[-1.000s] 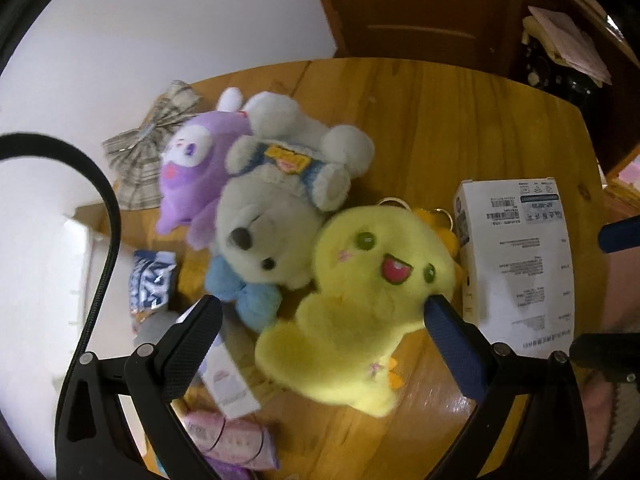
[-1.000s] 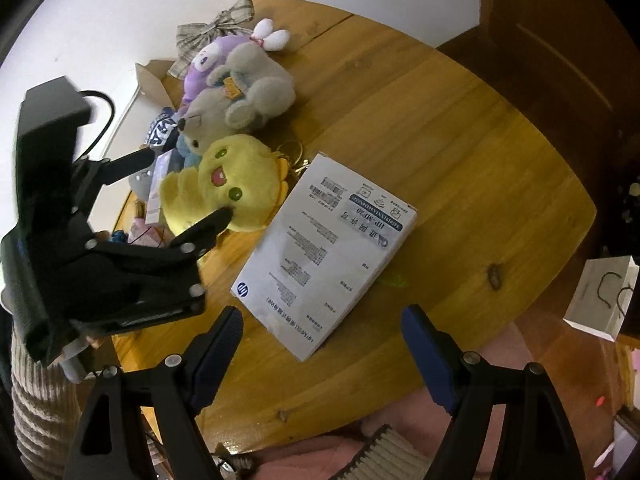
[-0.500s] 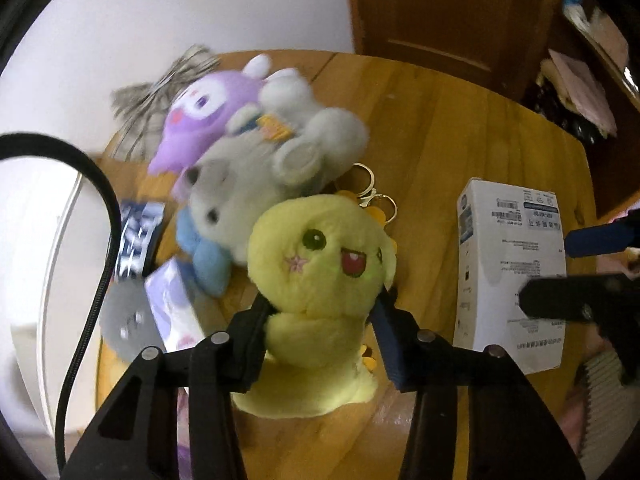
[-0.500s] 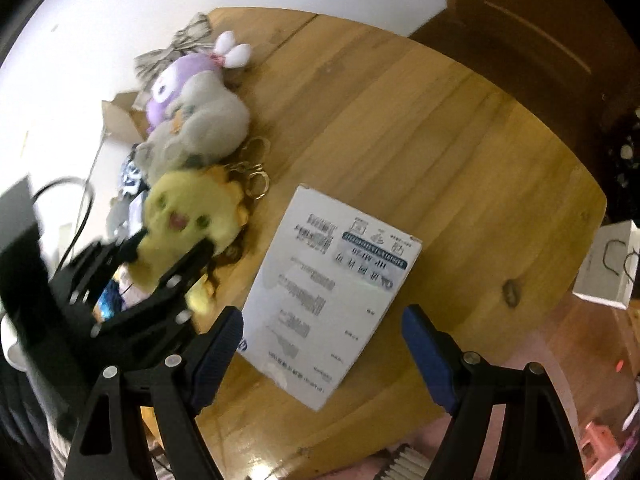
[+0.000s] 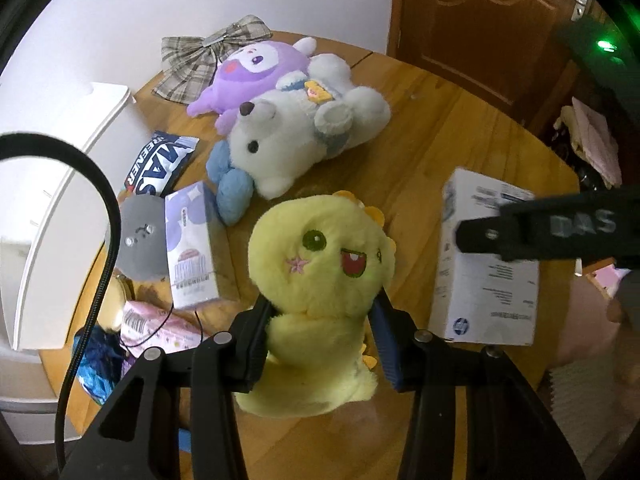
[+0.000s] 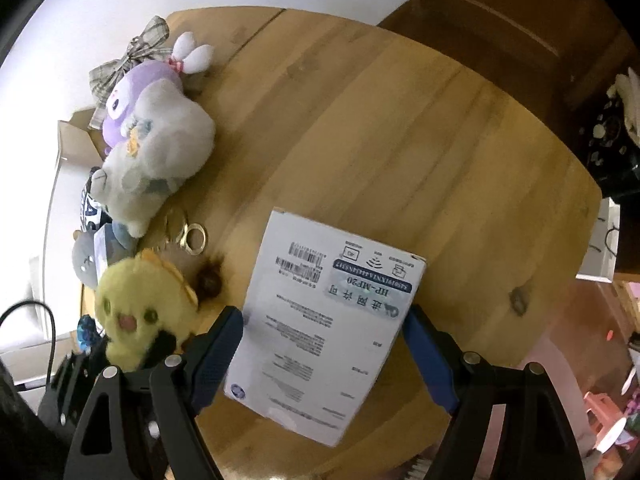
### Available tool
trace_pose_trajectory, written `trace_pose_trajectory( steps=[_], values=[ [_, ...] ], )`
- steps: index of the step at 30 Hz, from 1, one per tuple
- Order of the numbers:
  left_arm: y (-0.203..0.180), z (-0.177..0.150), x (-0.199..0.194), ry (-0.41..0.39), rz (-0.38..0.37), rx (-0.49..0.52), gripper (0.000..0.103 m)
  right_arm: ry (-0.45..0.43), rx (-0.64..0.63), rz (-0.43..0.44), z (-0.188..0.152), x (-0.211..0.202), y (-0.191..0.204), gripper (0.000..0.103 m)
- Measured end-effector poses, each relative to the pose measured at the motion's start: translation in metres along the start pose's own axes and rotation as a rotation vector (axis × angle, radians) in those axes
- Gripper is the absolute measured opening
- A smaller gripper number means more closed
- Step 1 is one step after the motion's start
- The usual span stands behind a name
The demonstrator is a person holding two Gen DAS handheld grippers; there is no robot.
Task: Organize objects
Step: 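Grasp the yellow plush chick with the left gripper while the right gripper grasps the white HP box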
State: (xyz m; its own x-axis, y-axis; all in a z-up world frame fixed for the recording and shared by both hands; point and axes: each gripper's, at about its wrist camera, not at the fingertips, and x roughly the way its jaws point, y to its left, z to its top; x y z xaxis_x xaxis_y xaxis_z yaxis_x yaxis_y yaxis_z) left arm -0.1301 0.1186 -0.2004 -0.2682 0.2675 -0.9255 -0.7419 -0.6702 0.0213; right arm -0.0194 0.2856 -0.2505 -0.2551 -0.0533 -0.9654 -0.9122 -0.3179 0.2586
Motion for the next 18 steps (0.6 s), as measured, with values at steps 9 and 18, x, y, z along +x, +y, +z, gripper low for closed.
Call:
trace_pose_trajectory(
  steps=[9,18],
  values=[
    [0.011,-0.001,-0.002,0.006,-0.02,-0.048,0.049,-0.029,-0.039,-0.048,0.005,0.005,0.022,0.083],
    [0.013,-0.007,-0.001,0.02,-0.051,-0.095,0.049,-0.035,-0.053,-0.097,0.009,0.013,0.037,0.083]
  ],
)
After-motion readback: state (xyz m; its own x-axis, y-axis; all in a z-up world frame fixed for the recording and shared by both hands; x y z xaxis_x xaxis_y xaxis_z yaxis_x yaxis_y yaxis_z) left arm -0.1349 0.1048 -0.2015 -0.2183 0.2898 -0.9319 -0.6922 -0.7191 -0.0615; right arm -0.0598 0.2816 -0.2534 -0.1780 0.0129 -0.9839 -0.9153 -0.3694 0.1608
